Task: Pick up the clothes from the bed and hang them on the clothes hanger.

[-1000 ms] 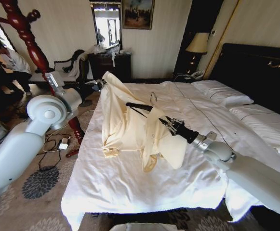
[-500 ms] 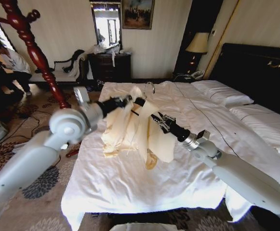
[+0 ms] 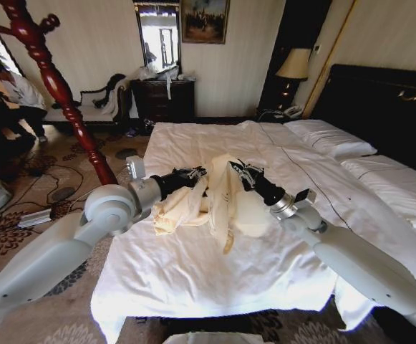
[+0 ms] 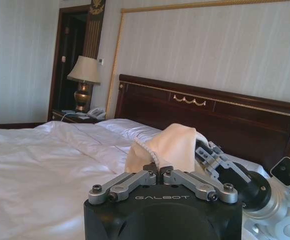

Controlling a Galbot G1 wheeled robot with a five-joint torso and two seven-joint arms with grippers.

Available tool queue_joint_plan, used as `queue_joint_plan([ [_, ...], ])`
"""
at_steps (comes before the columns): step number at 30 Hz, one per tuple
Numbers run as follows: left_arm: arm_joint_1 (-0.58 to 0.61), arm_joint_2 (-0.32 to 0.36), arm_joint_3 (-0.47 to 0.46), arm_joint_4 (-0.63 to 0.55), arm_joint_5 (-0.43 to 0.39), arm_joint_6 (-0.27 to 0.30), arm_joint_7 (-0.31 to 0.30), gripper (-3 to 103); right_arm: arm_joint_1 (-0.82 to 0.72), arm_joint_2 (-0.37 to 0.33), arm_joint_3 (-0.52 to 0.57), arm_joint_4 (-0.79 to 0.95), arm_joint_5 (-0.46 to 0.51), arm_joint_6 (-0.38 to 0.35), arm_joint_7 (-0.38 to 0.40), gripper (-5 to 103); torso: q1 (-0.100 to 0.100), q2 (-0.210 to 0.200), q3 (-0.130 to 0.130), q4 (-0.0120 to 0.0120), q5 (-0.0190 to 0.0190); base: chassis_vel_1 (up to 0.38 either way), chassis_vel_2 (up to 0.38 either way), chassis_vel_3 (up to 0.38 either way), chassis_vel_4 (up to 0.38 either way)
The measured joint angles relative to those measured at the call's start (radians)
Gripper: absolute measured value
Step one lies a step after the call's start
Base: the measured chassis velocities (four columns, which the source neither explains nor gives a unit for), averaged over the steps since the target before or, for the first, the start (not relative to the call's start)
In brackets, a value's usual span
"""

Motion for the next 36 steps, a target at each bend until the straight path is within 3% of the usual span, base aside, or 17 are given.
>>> queue_joint_plan([
  [11, 0.051, -0.016, 0.040, 0.039, 0.083, 0.000, -0.002, 1, -0.044, -0.014, 0.007, -0.006, -0.025, -0.019, 0.003, 0, 0.000, 0.000, 0.000, -0.0001, -0.0001, 0.000, 0.000, 0.000, 0.000],
  [15, 0.065, -0.034, 0.108, 0.082, 0.160, -0.005, 0.003, 1, -0.069, -0.007, 0.004, -0.024, -0.044, -0.036, 0.030, 0, 0.000, 0.000, 0.000, 0.0000, -0.0001, 0.000, 0.000, 0.000, 0.000],
  [19, 0.059, -0.088, 0.209, 0.179, 0.336, -0.035, 0.045, 1, -0.085, 0.023, -0.019, -0.082, -0.066, -0.059, 0.081, 0, 0.000, 0.000, 0.000, 0.0001, 0.0001, 0.000, 0.000, 0.000, 0.000],
  [20, 0.059, -0.088, 0.209, 0.179, 0.336, -0.035, 0.045, 1, -0.085, 0.023, -0.019, -0.082, -0.066, -0.059, 0.081, 0, 0.000, 0.000, 0.000, 0.0001, 0.0001, 0.000, 0.000, 0.000, 0.000],
  [23, 0.051, -0.153, 0.284, 0.248, 0.401, -0.047, 0.060, 1, -0.098, 0.054, -0.034, -0.133, -0.070, -0.083, 0.148, 0, 0.000, 0.000, 0.000, -0.0002, 0.0000, 0.000, 0.000, 0.000, 0.000],
  [30, 0.052, -0.235, 0.368, 0.321, 0.458, -0.065, 0.072, 1, -0.156, 0.097, -0.033, -0.171, -0.075, -0.117, 0.261, 0, 0.000, 0.000, 0.000, -0.0001, 0.0002, 0.000, 0.000, 0.000, 0.000],
  [35, 0.089, -0.265, 0.438, 0.355, 0.495, -0.057, 0.057, 1, -0.228, 0.107, -0.024, -0.177, -0.178, -0.162, 0.439, 0, 0.000, 0.000, 0.000, -0.0001, 0.0001, 0.000, 0.000, 0.000, 0.000],
  [36, 0.106, -0.267, 0.446, 0.365, 0.505, -0.046, 0.040, 1, -0.249, 0.107, -0.023, -0.177, -0.182, -0.177, 0.472, 5, 0.000, 0.000, 0.000, 0.0000, 0.0001, 0.000, 0.000, 0.000, 0.000],
])
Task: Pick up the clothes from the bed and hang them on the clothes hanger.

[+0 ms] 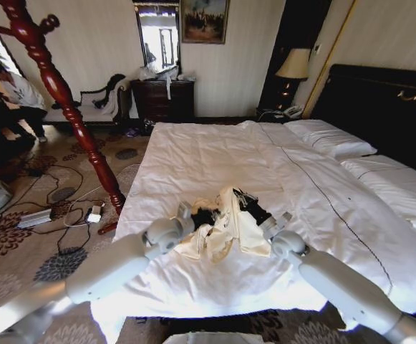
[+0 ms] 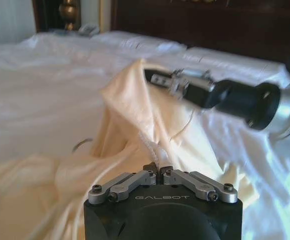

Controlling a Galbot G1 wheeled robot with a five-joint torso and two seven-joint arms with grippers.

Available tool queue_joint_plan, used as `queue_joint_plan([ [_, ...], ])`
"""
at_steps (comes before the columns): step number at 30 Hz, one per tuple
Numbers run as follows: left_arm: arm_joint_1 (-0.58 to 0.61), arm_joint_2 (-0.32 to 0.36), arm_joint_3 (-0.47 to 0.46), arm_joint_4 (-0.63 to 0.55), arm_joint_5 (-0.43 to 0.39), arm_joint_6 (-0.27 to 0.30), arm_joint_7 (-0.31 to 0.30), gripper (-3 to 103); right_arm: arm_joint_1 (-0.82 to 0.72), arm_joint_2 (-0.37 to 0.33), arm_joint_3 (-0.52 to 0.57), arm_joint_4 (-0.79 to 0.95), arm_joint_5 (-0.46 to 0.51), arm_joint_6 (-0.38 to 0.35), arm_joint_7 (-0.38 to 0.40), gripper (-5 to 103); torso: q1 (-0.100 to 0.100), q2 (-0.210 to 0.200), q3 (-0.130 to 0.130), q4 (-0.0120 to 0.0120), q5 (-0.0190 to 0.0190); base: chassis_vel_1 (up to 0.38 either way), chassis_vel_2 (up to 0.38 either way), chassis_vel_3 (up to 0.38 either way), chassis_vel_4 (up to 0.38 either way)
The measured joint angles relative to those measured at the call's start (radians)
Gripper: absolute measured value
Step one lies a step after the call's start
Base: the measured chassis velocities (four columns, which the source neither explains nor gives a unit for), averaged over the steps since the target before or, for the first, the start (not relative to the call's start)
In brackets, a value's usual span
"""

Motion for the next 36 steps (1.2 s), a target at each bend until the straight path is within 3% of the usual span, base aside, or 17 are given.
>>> queue_joint_plan([
  [3, 0.032, -0.001, 0.001, 0.013, 0.006, 0.021, -0.044, 1, -0.036, -0.007, 0.009, 0.019, 0.026, -0.036, 0.023, 10, 0.000, 0.000, 0.000, 0.0000, 0.0001, 0.000, 0.000, 0.000, 0.000],
  [5, 0.058, 0.003, -0.011, 0.015, -0.002, 0.043, -0.089, 1, -0.062, -0.020, 0.019, 0.049, 0.035, -0.081, 0.078, 21, 0.000, 0.000, 0.000, 0.0001, -0.0002, 0.000, 0.000, 0.000, 0.000],
  [7, 0.102, 0.019, -0.050, 0.003, -0.023, 0.091, -0.156, 0, -0.095, -0.042, 0.023, 0.113, 0.050, -0.183, 0.251, 32, 0.000, 0.000, 0.000, -0.0002, -0.0002, 0.000, 0.000, 0.000, 0.000],
  [8, 0.102, 0.019, -0.050, 0.003, -0.023, 0.091, -0.156, 0, -0.095, -0.042, 0.023, 0.113, 0.050, -0.183, 0.251, 32, 0.000, 0.000, 0.000, -0.0002, -0.0002, 0.000, 0.000, 0.000, 0.000],
  [9, 0.127, 0.028, -0.075, -0.011, -0.038, 0.120, -0.183, 6, -0.104, -0.046, 0.024, 0.140, 0.067, -0.226, 0.335, 32, 0.000, 0.000, 0.000, -0.0002, -0.0002, 0.000, 0.000, 0.000, 0.000],
  [12, 0.240, 0.066, -0.188, -0.084, -0.088, 0.200, -0.263, 18, -0.121, -0.050, 0.037, 0.258, 0.194, -0.390, 0.603, 48, 0.000, 0.000, 0.000, 0.0000, -0.0002, 0.000, 0.000, 0.000, 0.000],
  [13, 0.240, 0.066, -0.188, -0.084, -0.088, 0.200, -0.263, 18, -0.121, -0.050, 0.037, 0.258, 0.194, -0.390, 0.603, 48, 0.000, 0.000, 0.000, 0.0000, -0.0002, 0.000, 0.000, 0.000, 0.000],
  [16, 0.394, 0.109, -0.353, -0.173, -0.087, 0.243, -0.305, 34, -0.121, -0.060, 0.054, 0.382, 0.325, -0.506, 0.806, 65, 0.000, 0.000, 0.000, 0.0001, -0.0004, 0.000, 0.000, 0.000, 0.000],
  [17, 0.450, 0.116, -0.415, -0.201, -0.078, 0.251, -0.310, 34, -0.119, -0.065, 0.055, 0.413, 0.346, -0.533, 0.844, 65, 0.000, 0.000, 0.000, 0.0001, -0.0004, 0.000, 0.000, 0.000, 0.000],
  [18, 0.450, 0.116, -0.415, -0.201, -0.078, 0.251, -0.310, 34, -0.119, -0.065, 0.055, 0.413, 0.346, -0.533, 0.844, 65, 0.000, 0.000, 0.000, 0.0001, -0.0004, 0.000, 0.000, 0.000, 0.000],
  [20, 0.560, 0.119, -0.531, -0.260, -0.039, 0.257, -0.312, 44, -0.116, -0.083, 0.052, 0.450, 0.322, -0.555, 0.857, 76, 0.000, 0.000, 0.000, 0.0003, -0.0005, 0.000, 0.000, 0.000, 0.000],
  [22, 0.664, 0.112, -0.620, -0.309, 0.053, 0.251, -0.281, 55, -0.112, -0.101, 0.035, 0.449, 0.253, -0.549, 0.822, 86, 0.000, 0.000, 0.000, 0.0001, 0.0000, 0.000, 0.000, 0.000, 0.000],
  [24, 0.699, 0.104, -0.644, -0.324, 0.091, 0.244, -0.269, 55, -0.109, -0.106, 0.029, 0.444, 0.232, -0.544, 0.806, 86, 0.000, 0.000, 0.000, 0.0001, 0.0001, 0.000, 0.000, 0.000, 0.000],
  [26, 0.770, 0.074, -0.672, -0.347, 0.154, 0.229, -0.248, 66, -0.093, -0.116, 0.005, 0.429, 0.204, -0.534, 0.767, 96, 0.000, 0.000, 0.000, 0.0003, -0.0001, 0.000, 0.000, 0.000, 0.000],
  [29, 0.799, 0.037, -0.653, -0.347, 0.207, 0.217, -0.236, 77, -0.061, -0.111, -0.028, 0.418, 0.263, -0.536, 0.764, 100, 0.000, 0.000, 0.000, 0.0000, -0.0003, 0.000, 0.000, 0.000, 0.000],
  [33, 0.793, -0.014, -0.661, -0.334, 0.279, 0.202, -0.231, 93, -0.009, -0.082, -0.068, 0.382, 0.473, -0.620, 0.831, 100, 0.000, 0.000, 0.000, -0.0001, -0.0003, 0.000, 0.000, 0.000, 0.000],
  [36, 0.782, -0.024, -0.722, -0.315, 0.287, 0.196, -0.269, 99, 0.021, -0.074, -0.105, 0.321, 0.500, -0.653, 0.795, 100, 0.000, 0.000, 0.000, -0.0003, 0.0000, 0.000, 0.000, 0.000, 0.000],
])
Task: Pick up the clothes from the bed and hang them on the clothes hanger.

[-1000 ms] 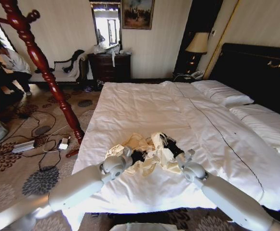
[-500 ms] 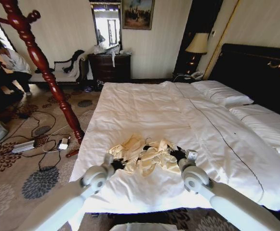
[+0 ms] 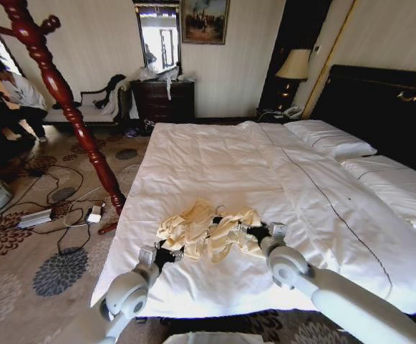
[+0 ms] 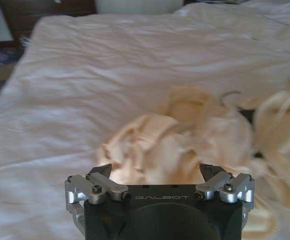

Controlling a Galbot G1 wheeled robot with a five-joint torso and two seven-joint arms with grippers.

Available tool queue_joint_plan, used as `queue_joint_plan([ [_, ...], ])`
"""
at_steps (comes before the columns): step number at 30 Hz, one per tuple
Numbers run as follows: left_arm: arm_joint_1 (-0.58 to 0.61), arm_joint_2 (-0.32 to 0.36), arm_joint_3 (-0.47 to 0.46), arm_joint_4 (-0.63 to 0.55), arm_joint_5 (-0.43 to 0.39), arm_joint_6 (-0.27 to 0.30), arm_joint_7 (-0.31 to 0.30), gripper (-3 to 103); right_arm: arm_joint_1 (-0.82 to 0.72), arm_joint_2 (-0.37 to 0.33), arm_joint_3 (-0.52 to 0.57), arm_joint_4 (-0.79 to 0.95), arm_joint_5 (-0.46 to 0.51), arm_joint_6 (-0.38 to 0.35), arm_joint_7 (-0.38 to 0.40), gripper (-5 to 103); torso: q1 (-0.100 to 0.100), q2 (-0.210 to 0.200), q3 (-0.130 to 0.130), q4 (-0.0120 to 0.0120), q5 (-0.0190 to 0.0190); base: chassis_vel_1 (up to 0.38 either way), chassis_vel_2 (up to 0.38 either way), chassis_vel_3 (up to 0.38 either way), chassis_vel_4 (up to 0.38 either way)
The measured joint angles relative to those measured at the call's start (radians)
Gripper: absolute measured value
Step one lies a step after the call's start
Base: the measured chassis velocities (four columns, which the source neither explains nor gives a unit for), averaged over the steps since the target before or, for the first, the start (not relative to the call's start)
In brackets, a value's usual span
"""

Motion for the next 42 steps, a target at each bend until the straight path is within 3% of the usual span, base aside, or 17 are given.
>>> queue_joint_plan([
  [5, 0.006, 0.038, -0.061, -0.003, -0.046, 0.004, -0.074, 100, 0.067, -0.002, -0.094, -0.050, -0.044, -0.025, -0.067, 100, 0.000, 0.000, 0.000, 0.0000, -0.0001, 0.000, 0.000, 0.000, 0.000],
  [16, 0.068, -0.011, -0.084, -0.022, -0.028, 0.005, -0.098, 100, 0.297, 0.063, -0.317, -0.203, -0.150, -0.042, -0.109, 100, 0.000, 0.000, 0.000, 0.0004, -0.0003, 0.000, 0.000, 0.000, 0.000],
  [25, -0.001, -0.028, -0.035, 0.006, -0.049, 0.015, -0.124, 100, 0.385, 0.098, -0.462, -0.271, -0.174, -0.075, -0.153, 101, 0.000, 0.000, 0.000, 0.0000, -0.0002, 0.000, 0.000, 0.000, 0.000],
  [27, -0.018, -0.032, -0.031, 0.016, -0.056, 0.018, -0.132, 100, 0.400, 0.111, -0.484, -0.291, -0.183, -0.077, -0.169, 91, 0.000, 0.000, 0.000, 0.0000, -0.0002, 0.000, 0.000, 0.000, 0.000],
  [28, -0.018, -0.032, -0.031, 0.016, -0.056, 0.018, -0.132, 100, 0.400, 0.111, -0.484, -0.291, -0.183, -0.077, -0.169, 91, 0.000, 0.000, 0.000, 0.0000, -0.0002, 0.000, 0.000, 0.000, 0.000],
  [32, -0.030, -0.041, -0.030, 0.021, -0.080, 0.022, -0.151, 100, 0.409, 0.125, -0.512, -0.341, -0.257, -0.039, -0.222, 70, 0.000, 0.000, 0.000, 0.0003, -0.0002, 0.000, 0.000, 0.000, 0.000],
  [33, -0.030, -0.041, -0.030, 0.021, -0.080, 0.022, -0.151, 100, 0.409, 0.125, -0.512, -0.341, -0.257, -0.039, -0.222, 70, 0.000, 0.000, 0.000, 0.0003, -0.0002, 0.000, 0.000, 0.000, 0.000],
  [34, -0.032, -0.041, -0.030, 0.021, -0.084, 0.023, -0.154, 100, 0.409, 0.124, -0.517, -0.353, -0.285, -0.024, -0.240, 70, 0.000, 0.000, 0.000, 0.0003, -0.0001, 0.000, 0.000, 0.000, 0.000],
  [38, -0.051, -0.038, -0.030, 0.024, -0.107, 0.027, -0.167, 100, 0.384, 0.101, -0.504, -0.403, -0.434, 0.022, -0.297, 48, 0.000, 0.000, 0.000, 0.0012, 0.0005, 0.000, 0.000, 0.000, 0.000],
  [39, -0.051, -0.038, -0.030, 0.024, -0.107, 0.027, -0.167, 100, 0.384, 0.101, -0.504, -0.403, -0.434, 0.022, -0.297, 48, 0.000, 0.000, 0.000, 0.0012, 0.0005, 0.000, 0.000, 0.000, 0.000],
  [41, -0.064, -0.038, -0.030, 0.026, -0.124, 0.032, -0.177, 100, 0.361, 0.080, -0.475, -0.428, -0.547, 0.050, -0.316, 37, 0.000, 0.000, 0.000, 0.0003, 0.0004, 0.000, 0.000, 0.000, 0.000],
  [42, -0.070, -0.037, -0.028, 0.028, -0.129, 0.034, -0.179, 100, 0.345, 0.066, -0.454, -0.444, -0.623, 0.073, -0.332, 37, 0.000, 0.000, 0.000, 0.0000, 0.0004, 0.000, 0.000, 0.000, 0.000],
])
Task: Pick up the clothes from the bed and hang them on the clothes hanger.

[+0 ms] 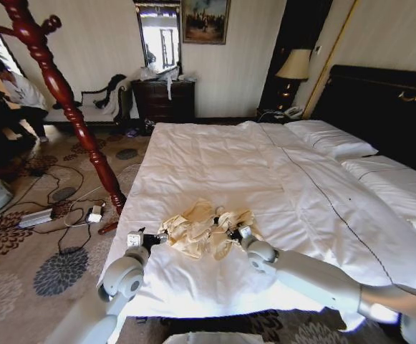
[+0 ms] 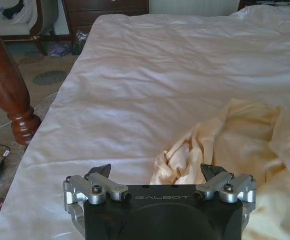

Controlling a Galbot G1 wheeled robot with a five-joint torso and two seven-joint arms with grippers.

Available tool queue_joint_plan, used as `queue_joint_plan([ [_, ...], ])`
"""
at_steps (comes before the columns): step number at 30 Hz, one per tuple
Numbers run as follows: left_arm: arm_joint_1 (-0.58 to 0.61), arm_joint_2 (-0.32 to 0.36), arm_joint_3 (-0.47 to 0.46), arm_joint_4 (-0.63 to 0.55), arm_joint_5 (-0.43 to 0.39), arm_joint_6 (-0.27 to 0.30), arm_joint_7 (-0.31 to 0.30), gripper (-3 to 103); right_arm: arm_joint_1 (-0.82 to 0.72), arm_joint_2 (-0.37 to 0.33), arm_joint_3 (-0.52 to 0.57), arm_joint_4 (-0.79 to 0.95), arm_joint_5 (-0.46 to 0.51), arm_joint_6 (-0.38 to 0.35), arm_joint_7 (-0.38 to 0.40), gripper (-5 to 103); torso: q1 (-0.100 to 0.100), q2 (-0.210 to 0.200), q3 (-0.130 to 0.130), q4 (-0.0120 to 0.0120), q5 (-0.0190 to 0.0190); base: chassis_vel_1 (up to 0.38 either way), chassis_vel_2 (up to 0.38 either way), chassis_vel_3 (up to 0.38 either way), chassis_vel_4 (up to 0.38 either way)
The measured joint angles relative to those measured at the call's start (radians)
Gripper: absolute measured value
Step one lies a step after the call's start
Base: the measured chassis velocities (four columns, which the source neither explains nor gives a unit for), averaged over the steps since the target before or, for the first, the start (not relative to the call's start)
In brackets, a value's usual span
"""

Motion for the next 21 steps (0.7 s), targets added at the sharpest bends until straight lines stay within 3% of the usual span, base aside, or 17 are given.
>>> queue_joint_plan([
  [1, 0.000, 0.000, 0.000, 0.000, 0.000, 0.000, 0.000, 100, 0.000, 0.000, 0.000, 0.000, 0.000, 0.000, 0.000, 37, 0.000, 0.000, 0.000, 0.0000, 0.0000, 0.000, 0.000, 0.000, 0.000],
  [4, -0.010, 0.005, 0.005, 0.002, -0.010, 0.002, -0.002, 100, -0.037, -0.027, 0.062, -0.017, -0.150, 0.058, -0.025, 25, 0.000, 0.000, 0.000, 0.0000, -0.0003, 0.000, 0.000, 0.000, 0.000],
  [15, -0.038, 0.028, 0.007, 0.008, -0.019, 0.003, 0.002, 100, -0.148, -0.099, 0.217, 0.030, -0.417, 0.164, -0.043, 24, 0.000, 0.000, 0.000, 0.0002, -0.0004, 0.000, 0.000, 0.000, 0.000],
  [17, -0.044, 0.033, 0.005, 0.008, -0.019, -0.004, 0.015, 100, -0.155, -0.104, 0.231, 0.038, -0.445, 0.174, -0.041, 24, 0.000, 0.000, 0.000, 0.0002, -0.0004, 0.000, 0.000, 0.000, 0.000],
  [21, -0.110, 0.101, -0.020, -0.031, -0.034, -0.076, 0.135, 100, -0.161, -0.117, 0.305, 0.063, -0.544, 0.248, -0.039, 24, 0.000, 0.000, 0.000, 0.0003, -0.0007, 0.000, 0.000, 0.000, 0.000],
])
